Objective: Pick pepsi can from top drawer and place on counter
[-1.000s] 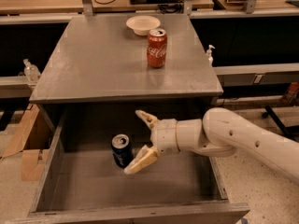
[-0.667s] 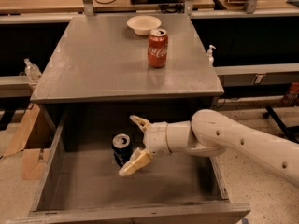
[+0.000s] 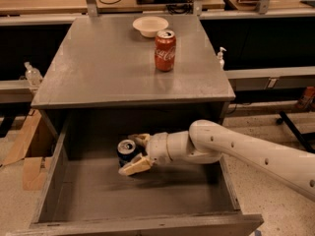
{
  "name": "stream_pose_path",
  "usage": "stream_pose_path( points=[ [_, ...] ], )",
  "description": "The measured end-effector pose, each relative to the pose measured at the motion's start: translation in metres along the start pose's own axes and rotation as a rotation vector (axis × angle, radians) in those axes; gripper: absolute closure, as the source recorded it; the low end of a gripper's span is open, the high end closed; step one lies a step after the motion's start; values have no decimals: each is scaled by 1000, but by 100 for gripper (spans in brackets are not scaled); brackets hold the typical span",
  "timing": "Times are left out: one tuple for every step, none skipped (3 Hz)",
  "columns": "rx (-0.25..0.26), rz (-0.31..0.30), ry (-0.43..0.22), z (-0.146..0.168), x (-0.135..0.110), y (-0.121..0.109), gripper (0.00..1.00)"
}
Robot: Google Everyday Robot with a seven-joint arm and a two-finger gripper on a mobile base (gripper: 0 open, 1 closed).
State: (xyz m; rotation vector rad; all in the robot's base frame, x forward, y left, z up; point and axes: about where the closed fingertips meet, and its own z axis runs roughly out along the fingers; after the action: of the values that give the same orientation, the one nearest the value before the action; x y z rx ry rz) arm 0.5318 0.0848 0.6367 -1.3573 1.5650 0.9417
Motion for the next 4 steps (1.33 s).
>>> stream_pose_path(
  points=[
    [2,9,31,-14,-7,1,50],
    [51,8,105,-79,-48,26,80],
    [98,-26,151,-155,-118,48,100],
    [149,-73,198,-217,-227,43,100]
  ],
)
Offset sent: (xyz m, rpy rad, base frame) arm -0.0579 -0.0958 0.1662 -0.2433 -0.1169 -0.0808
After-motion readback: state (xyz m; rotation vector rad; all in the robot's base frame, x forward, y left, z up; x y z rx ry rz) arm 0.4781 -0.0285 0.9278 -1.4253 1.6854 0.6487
